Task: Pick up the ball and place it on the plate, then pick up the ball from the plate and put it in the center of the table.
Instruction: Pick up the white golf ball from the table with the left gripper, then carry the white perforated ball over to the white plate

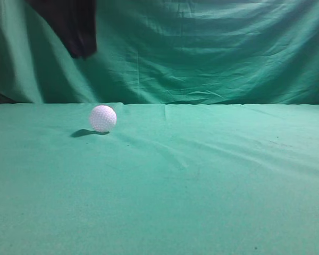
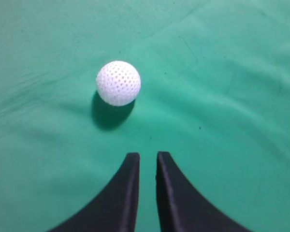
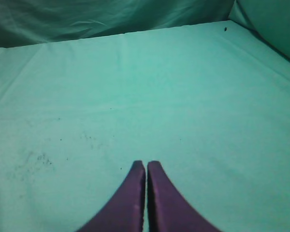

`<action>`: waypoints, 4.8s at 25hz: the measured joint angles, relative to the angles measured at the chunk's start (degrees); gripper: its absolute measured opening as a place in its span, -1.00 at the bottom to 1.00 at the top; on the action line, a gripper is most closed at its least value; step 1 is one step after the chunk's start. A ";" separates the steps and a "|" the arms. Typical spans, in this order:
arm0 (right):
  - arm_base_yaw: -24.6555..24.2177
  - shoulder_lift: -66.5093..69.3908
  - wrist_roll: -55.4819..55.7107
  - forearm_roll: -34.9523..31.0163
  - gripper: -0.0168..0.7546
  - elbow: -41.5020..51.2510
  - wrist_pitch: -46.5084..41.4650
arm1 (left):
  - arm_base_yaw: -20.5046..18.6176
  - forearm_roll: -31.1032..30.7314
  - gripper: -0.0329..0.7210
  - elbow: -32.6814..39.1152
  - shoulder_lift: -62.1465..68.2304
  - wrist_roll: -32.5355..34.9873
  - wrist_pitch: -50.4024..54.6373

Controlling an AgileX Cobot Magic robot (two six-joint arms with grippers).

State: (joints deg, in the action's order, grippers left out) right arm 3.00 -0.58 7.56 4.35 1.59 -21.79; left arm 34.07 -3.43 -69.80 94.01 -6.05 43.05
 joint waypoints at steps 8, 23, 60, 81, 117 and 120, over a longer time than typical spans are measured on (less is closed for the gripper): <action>0.00 0.00 0.00 0.00 -0.96 0.00 0.00 | 0.00 -0.95 -0.77 -10.90 12.16 0.00 5.03; 0.00 0.00 0.00 0.00 -0.96 0.00 0.00 | -2.92 -3.54 0.57 -14.76 19.43 -2.61 5.15; 0.00 0.00 0.00 0.00 -0.96 0.00 0.00 | -3.58 -7.52 -0.12 -26.11 12.75 -0.01 24.08; 0.00 0.00 0.00 -0.04 -0.96 0.00 0.00 | -39.02 -2.94 -0.12 10.82 -5.76 -1.02 5.66; 0.00 0.00 0.00 -0.13 -0.96 0.00 0.00 | -39.99 -1.81 0.76 5.43 6.39 -0.43 -8.42; 0.00 0.00 0.00 -0.13 -0.96 0.00 0.00 | -37.27 1.03 0.58 -0.41 6.39 2.17 -3.00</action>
State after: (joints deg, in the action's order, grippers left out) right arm 3.00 -0.58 7.56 4.22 1.59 -21.79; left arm -3.20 -2.40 -70.21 100.40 -3.88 40.04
